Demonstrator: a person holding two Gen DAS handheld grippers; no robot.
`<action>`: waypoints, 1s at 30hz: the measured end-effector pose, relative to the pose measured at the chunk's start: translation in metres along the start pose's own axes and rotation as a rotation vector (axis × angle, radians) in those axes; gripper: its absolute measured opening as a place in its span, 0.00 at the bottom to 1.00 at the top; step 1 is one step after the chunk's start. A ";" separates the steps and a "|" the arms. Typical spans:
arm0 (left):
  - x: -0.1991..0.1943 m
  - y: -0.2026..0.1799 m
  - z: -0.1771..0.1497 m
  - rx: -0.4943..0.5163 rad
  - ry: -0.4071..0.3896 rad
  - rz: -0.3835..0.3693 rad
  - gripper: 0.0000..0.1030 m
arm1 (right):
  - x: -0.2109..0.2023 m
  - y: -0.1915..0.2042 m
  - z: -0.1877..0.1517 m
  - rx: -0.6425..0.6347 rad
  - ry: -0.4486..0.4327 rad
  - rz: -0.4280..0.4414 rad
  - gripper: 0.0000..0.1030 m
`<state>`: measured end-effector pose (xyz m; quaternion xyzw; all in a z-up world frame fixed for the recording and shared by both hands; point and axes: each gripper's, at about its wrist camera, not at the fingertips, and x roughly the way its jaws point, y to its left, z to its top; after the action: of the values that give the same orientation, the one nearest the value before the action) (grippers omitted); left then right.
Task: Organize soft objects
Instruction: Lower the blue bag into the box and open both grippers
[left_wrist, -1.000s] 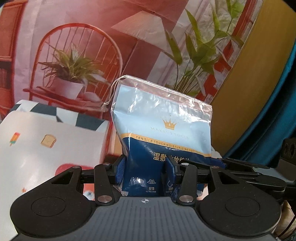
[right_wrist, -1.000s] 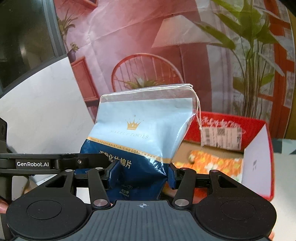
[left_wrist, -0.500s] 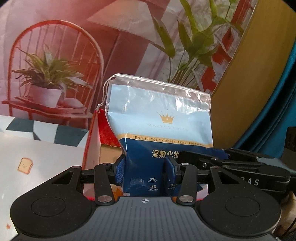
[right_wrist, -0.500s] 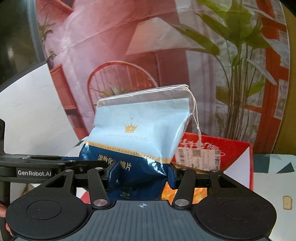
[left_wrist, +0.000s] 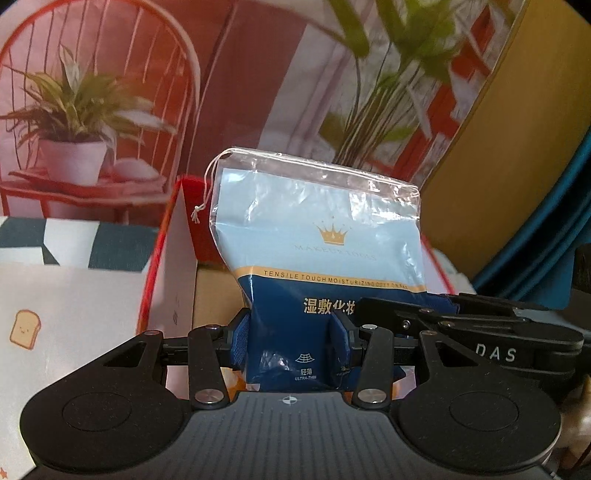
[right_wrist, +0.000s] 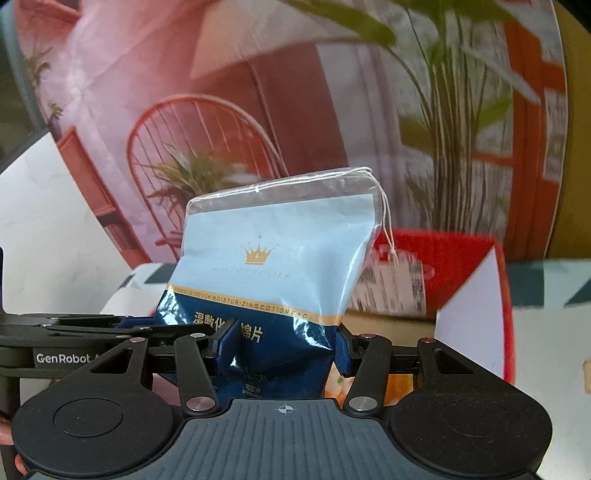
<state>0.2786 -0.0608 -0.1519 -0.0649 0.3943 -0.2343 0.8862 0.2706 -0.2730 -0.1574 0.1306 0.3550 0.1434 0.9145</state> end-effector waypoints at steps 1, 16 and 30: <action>0.003 0.000 -0.002 0.003 0.011 0.004 0.47 | 0.003 -0.003 -0.003 0.013 0.011 0.000 0.47; -0.014 0.007 -0.014 0.029 0.016 0.056 0.51 | 0.013 -0.005 -0.030 0.021 0.062 -0.088 0.61; -0.091 0.003 -0.067 -0.003 -0.082 0.051 0.51 | -0.080 0.024 -0.069 -0.068 -0.126 -0.043 0.61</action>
<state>0.1782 -0.0108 -0.1382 -0.0656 0.3597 -0.2083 0.9071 0.1630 -0.2697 -0.1492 0.1005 0.2943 0.1270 0.9419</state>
